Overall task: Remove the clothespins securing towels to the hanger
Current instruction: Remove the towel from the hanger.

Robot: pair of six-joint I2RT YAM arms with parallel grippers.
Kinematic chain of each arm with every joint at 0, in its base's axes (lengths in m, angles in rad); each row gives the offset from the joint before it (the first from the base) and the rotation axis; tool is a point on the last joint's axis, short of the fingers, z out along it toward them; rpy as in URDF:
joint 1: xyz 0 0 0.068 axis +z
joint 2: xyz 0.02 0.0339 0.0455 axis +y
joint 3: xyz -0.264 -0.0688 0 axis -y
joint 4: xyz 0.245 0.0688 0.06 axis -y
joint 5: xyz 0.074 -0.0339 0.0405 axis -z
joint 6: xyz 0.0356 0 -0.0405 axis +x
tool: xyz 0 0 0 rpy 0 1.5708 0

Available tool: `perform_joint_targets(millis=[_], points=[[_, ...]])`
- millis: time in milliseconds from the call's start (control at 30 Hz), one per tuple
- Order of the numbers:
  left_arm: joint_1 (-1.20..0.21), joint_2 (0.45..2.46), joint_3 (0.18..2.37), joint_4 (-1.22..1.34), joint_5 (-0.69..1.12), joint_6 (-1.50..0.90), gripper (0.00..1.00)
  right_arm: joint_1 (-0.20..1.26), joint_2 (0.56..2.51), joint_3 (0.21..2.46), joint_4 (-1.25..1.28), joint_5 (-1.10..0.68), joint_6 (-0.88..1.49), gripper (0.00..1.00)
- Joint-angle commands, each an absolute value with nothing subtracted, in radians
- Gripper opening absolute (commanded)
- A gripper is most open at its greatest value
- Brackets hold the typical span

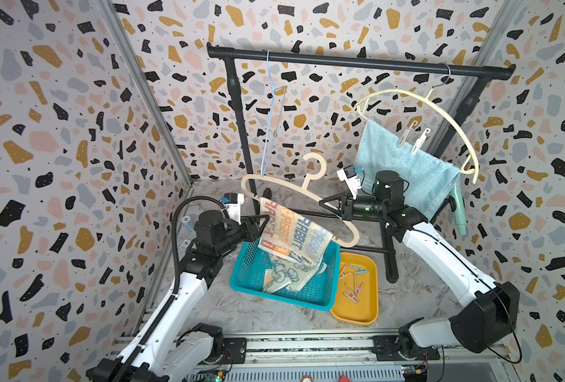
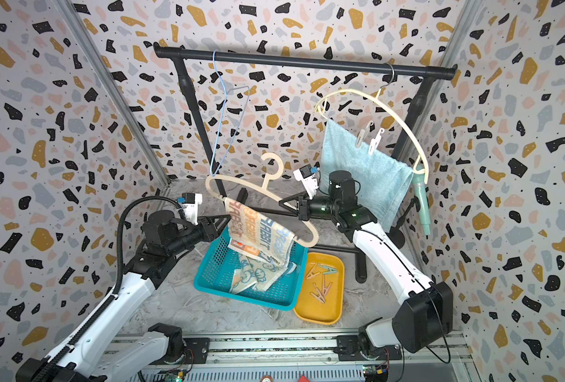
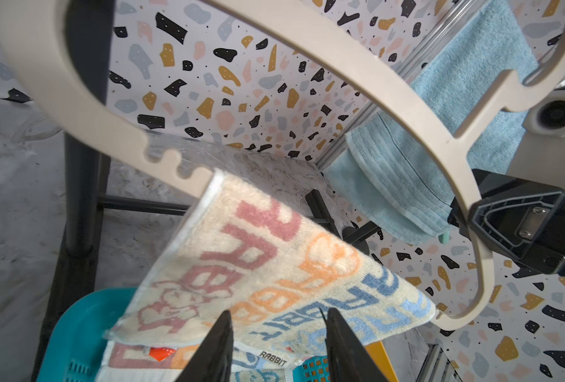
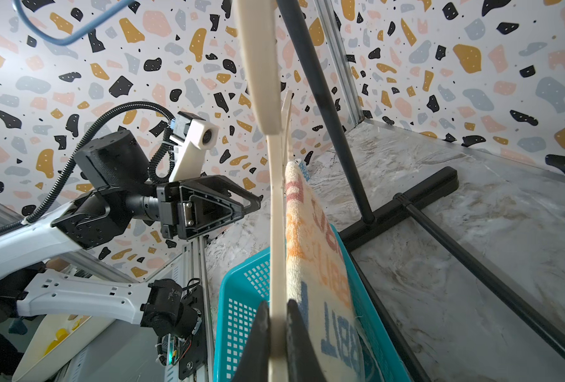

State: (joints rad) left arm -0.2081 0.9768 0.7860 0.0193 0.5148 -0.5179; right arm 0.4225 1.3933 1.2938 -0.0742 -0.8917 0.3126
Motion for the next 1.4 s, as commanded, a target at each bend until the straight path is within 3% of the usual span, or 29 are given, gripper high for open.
perform_joint_targets(millis=[0, 400, 867, 1367], points=[[-0.171, 0.969, 0.774, 0.091, 0.575, -0.533, 0.46, 0.418, 1.353, 1.31, -0.041, -0.922, 0.32, 0.0], [-0.121, 1.052, 0.782, 0.236, 0.625, -0.57, 0.43, 0.418, 1.359, 1.31, -0.024, -0.946, 0.341, 0.0], [-0.118, 1.115, 0.835, 0.19, 0.621, -0.477, 0.42, 0.42, 1.363, 1.313, -0.014, -0.959, 0.359, 0.0], [-0.11, 1.132, 0.882, 0.157, 0.607, -0.418, 0.49, 0.437, 1.366, 1.318, -0.011, -0.956, 0.363, 0.0]])
